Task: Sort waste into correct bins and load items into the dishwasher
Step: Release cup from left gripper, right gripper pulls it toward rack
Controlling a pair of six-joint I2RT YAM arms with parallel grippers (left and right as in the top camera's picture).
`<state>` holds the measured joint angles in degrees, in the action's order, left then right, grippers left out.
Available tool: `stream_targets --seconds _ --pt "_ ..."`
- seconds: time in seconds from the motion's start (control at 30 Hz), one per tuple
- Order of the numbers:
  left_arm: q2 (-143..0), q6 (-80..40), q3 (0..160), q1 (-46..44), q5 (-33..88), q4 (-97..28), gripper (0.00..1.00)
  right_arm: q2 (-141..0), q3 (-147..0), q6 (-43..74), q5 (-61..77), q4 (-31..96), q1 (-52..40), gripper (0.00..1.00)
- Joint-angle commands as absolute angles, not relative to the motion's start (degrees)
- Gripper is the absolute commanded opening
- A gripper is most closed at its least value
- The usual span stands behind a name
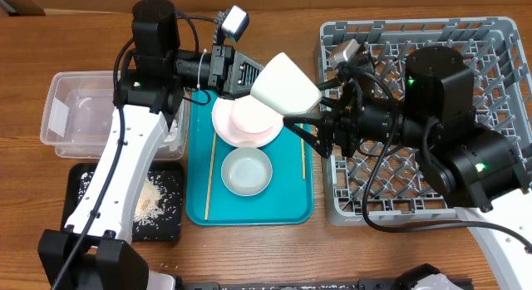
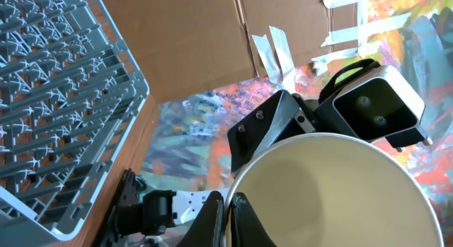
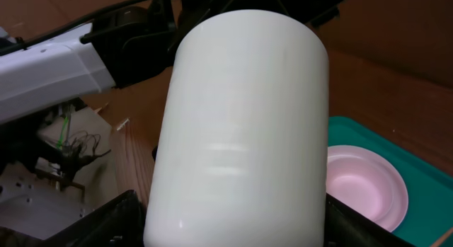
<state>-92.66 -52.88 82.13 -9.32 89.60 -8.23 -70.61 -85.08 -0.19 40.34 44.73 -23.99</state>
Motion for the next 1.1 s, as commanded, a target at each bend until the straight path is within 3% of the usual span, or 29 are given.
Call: stream_targets --seconds 0.0,0.17,0.73,1.07 --pt "-92.1 -53.8 83.0 -9.6 90.7 -8.3 0.04 -69.9 -86.2 -0.5 45.1 44.1 -25.0 0.78" --pt "-92.1 -53.8 83.0 -11.0 90.7 -8.3 0.04 -70.3 -86.2 -0.5 44.7 44.1 -25.0 0.78" --pt "-92.1 -50.5 83.0 -12.1 90.7 -11.3 0.04 -70.3 -86.2 -0.2 38.5 39.8 -25.0 0.52" --pt "-92.1 -46.1 83.0 -13.2 90.7 -16.8 0.04 -70.3 -86.2 -0.3 36.6 39.0 -25.0 0.47"
